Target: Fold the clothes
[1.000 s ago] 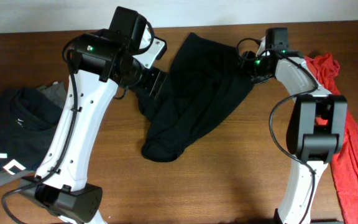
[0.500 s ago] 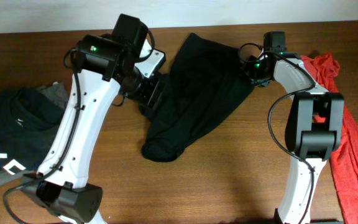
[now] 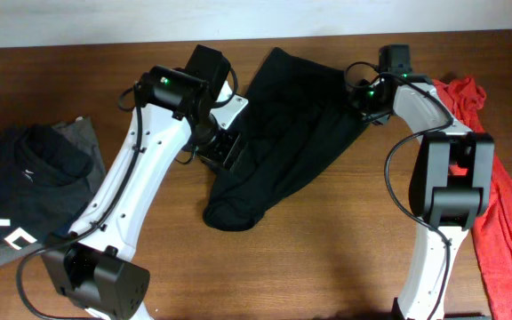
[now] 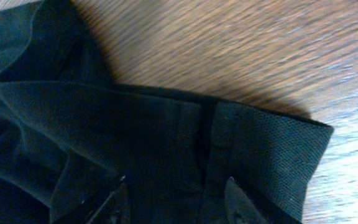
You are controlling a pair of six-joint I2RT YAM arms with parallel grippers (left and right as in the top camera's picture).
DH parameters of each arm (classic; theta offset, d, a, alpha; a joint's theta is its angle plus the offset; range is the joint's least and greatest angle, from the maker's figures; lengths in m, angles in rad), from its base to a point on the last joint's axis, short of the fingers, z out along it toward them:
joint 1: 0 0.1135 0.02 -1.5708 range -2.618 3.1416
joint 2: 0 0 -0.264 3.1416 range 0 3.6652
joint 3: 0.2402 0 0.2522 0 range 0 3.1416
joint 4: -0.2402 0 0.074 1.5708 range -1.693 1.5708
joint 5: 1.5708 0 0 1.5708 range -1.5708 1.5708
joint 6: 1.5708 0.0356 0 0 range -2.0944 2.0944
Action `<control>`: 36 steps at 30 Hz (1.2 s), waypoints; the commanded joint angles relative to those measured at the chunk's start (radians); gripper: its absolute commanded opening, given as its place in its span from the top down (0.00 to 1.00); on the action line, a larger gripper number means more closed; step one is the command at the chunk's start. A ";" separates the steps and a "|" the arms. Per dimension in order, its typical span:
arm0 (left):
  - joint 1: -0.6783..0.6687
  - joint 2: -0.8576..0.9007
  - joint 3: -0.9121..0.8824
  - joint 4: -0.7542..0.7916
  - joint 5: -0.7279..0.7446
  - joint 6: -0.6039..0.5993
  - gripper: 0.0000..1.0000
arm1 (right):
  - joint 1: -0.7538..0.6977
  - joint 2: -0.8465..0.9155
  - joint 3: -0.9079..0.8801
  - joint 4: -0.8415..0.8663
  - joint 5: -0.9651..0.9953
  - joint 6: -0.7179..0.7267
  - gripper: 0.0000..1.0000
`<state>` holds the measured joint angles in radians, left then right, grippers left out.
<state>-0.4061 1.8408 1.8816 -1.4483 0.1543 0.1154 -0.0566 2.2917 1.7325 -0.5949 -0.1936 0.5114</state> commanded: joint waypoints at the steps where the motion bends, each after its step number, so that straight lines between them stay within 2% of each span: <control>1: -0.013 -0.003 -0.006 0.011 0.015 0.014 0.24 | -0.046 0.003 -0.004 -0.026 0.041 -0.009 0.46; 4: -0.017 -0.003 -0.021 0.020 0.014 0.013 0.24 | -0.049 0.003 -0.003 -0.024 0.024 -0.029 0.46; 7: -0.017 -0.003 -0.046 0.031 0.014 0.013 0.24 | -0.055 -0.013 -0.003 0.009 -0.071 -0.166 0.46; 9: -0.017 -0.003 -0.060 0.035 0.014 0.013 0.24 | -0.058 -0.034 -0.002 0.013 -0.085 -0.194 0.45; 17: -0.017 -0.003 -0.073 0.066 0.014 0.013 0.24 | -0.069 -0.065 -0.004 -0.011 -0.037 -0.132 0.46; 23: -0.017 -0.003 -0.074 0.068 0.014 0.013 0.24 | -0.066 -0.032 -0.006 -0.022 0.000 -0.084 0.55; 27: -0.017 -0.003 -0.074 0.068 0.014 0.013 0.25 | -0.062 -0.005 -0.008 -0.022 -0.008 -0.076 0.57; 32: -0.017 -0.003 -0.075 0.068 0.014 0.013 0.24 | -0.038 0.023 -0.012 -0.021 -0.002 -0.077 0.64; 36: -0.017 -0.003 -0.082 0.064 0.014 0.013 0.24 | -0.020 0.026 -0.013 -0.035 0.049 -0.077 0.64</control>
<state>-0.4198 1.8408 1.8133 -1.3834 0.1543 0.1154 -0.0990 2.2921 1.7313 -0.6182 -0.1932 0.4240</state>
